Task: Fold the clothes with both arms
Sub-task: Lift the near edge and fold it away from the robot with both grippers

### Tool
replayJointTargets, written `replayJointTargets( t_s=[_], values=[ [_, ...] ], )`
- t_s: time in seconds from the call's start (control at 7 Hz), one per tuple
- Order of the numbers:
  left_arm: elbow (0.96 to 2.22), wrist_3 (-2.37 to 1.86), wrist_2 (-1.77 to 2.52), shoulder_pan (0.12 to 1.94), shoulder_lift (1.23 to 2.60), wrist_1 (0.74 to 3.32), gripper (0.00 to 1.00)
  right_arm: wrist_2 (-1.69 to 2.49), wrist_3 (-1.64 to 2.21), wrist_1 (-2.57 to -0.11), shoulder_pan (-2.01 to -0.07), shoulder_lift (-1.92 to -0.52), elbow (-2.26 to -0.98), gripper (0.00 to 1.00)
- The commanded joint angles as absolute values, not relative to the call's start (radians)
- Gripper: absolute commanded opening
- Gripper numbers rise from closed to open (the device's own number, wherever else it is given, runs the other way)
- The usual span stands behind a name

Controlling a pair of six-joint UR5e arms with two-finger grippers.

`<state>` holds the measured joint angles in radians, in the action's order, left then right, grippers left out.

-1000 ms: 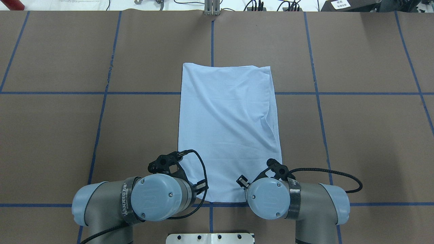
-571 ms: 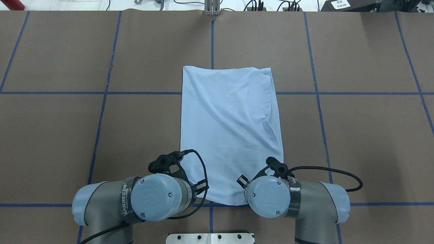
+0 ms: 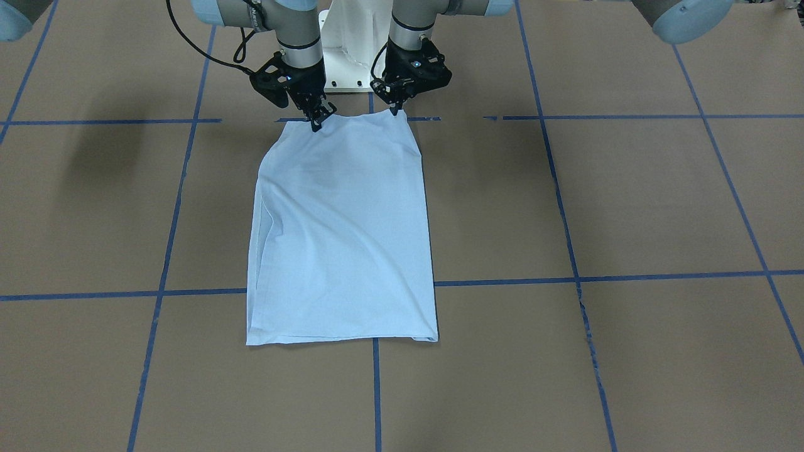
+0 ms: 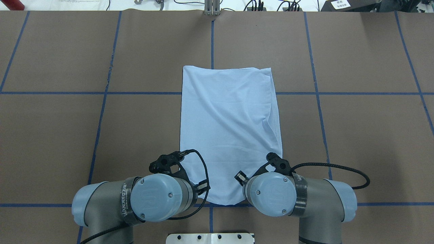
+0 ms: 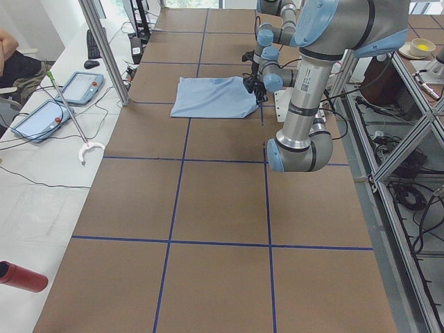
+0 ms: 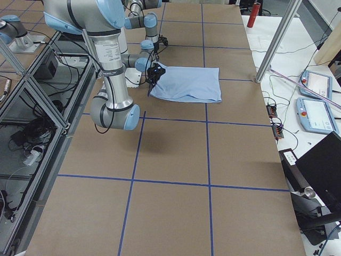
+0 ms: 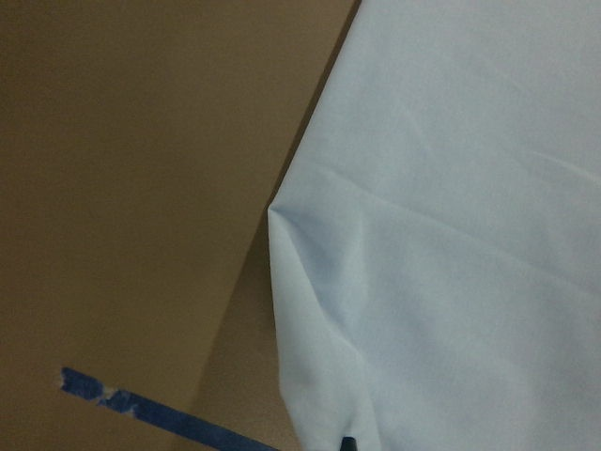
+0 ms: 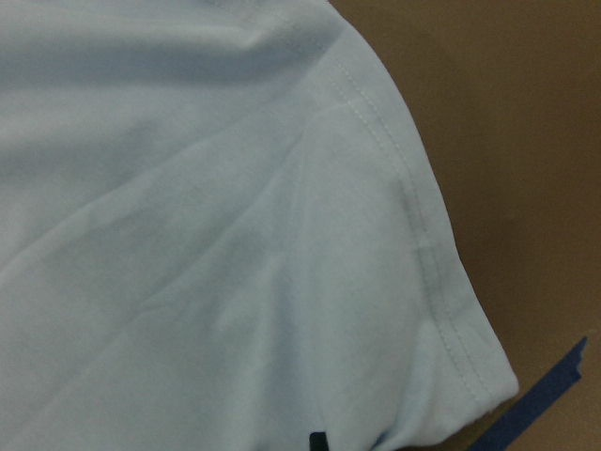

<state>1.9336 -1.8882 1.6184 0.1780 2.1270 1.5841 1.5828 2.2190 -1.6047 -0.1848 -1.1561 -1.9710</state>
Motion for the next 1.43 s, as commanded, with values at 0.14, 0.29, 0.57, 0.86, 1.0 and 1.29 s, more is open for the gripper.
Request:
replayJointTargets(
  t_s=[0.14,0.29,0.57,0.86,1.0,1.29],
  values=[
    [2.035,-1.887,1.623,0.17,2.112,1.521,0.0,1.586,2.207,-1.601,-0.177,-1.181,-2.043,0.0],
    [2.078,-1.888,1.621,0.166,2.114,1.473,0.0,1.583,2.206,-1.601,-0.152,-1.186,-2.087,0.0],
    [2.179,-1.89,1.621,0.103,2.099,1.386,0.0,1.588,2.203,-1.601,-0.102,-1.225,-2.204,0.0],
    [2.284,-1.888,1.623,0.08,2.062,1.338,0.0,1.592,2.201,-1.601,-0.089,-1.235,-2.252,0.0],
    [2.258,-1.888,1.626,0.071,2.066,1.348,0.0,1.589,2.192,-1.6,-0.083,-1.229,-2.237,0.0],
    [2.232,-1.779,1.615,0.122,2.083,1.4,0.0,1.583,2.113,-1.6,-0.145,-1.216,-2.206,0.0]
  ],
)
